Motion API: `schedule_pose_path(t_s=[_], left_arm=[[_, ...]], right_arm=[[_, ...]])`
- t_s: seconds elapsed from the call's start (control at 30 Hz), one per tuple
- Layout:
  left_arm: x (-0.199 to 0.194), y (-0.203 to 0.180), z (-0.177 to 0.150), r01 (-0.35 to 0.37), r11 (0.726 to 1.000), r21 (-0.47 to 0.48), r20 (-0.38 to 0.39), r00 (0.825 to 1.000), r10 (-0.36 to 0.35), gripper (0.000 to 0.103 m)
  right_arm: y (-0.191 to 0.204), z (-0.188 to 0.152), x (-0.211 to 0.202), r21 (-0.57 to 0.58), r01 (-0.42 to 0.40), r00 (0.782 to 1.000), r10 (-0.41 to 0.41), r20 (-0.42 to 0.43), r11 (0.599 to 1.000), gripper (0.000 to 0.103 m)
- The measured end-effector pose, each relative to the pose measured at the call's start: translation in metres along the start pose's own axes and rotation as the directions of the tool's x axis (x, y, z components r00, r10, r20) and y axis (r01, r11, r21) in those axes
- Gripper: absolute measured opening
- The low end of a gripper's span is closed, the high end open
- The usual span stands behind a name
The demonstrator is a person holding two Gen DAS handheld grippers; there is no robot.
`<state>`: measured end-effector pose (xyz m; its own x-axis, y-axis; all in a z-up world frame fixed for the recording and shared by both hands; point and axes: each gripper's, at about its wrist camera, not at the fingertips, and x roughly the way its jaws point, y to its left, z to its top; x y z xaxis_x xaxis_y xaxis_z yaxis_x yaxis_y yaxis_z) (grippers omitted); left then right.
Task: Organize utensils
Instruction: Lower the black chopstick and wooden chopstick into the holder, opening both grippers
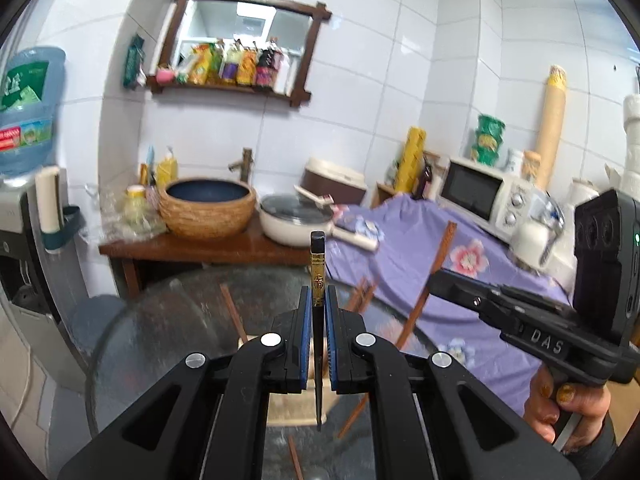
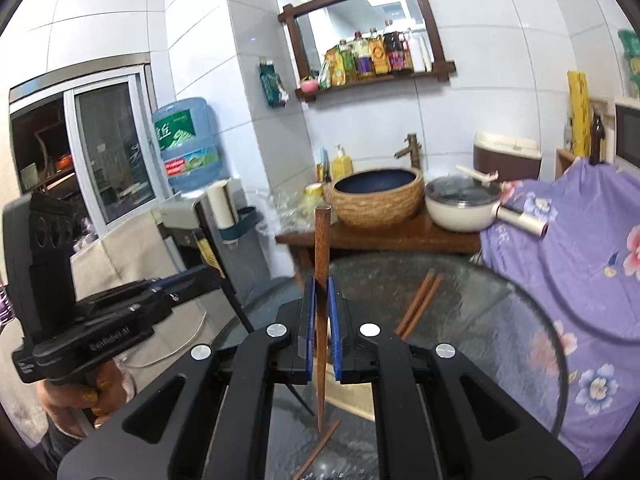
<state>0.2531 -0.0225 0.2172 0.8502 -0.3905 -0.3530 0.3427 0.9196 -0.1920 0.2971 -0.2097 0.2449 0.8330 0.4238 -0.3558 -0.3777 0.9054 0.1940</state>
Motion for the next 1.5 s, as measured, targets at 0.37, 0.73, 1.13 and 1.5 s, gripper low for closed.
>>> schedule_pose_path(t_s=[0.37, 0.73, 1.13, 1.5], left_arm=[[0.046, 0.018, 0.037, -0.094, 0.994, -0.064, 0.059, 0.994, 0.097, 0.006], [0.095, 0.032, -0.018, -0.134, 0.989, -0.068, -0.031, 0.991, 0.132, 0.006], [0.116, 0.035, -0.054, -0.129, 0.990, -0.060, -0.117, 0.986, 0.122, 0.006], [0.126, 0.033, -0.070, -0.124, 0.991, -0.050, -0.158, 0.981, 0.115, 0.007]], right_arm=[[-0.009, 0.021, 0.035, 0.000, 0.115, 0.989, -0.115, 0.091, 0.993, 0.007], [-0.027, -0.033, 0.084, 0.051, 0.151, 0.988, -0.152, 0.004, 0.987, 0.007], [-0.035, -0.065, 0.106, 0.075, 0.157, 0.986, -0.151, -0.070, 0.985, 0.007], [-0.039, -0.079, 0.108, 0.056, 0.178, 0.982, -0.174, -0.071, 0.982, 0.007]])
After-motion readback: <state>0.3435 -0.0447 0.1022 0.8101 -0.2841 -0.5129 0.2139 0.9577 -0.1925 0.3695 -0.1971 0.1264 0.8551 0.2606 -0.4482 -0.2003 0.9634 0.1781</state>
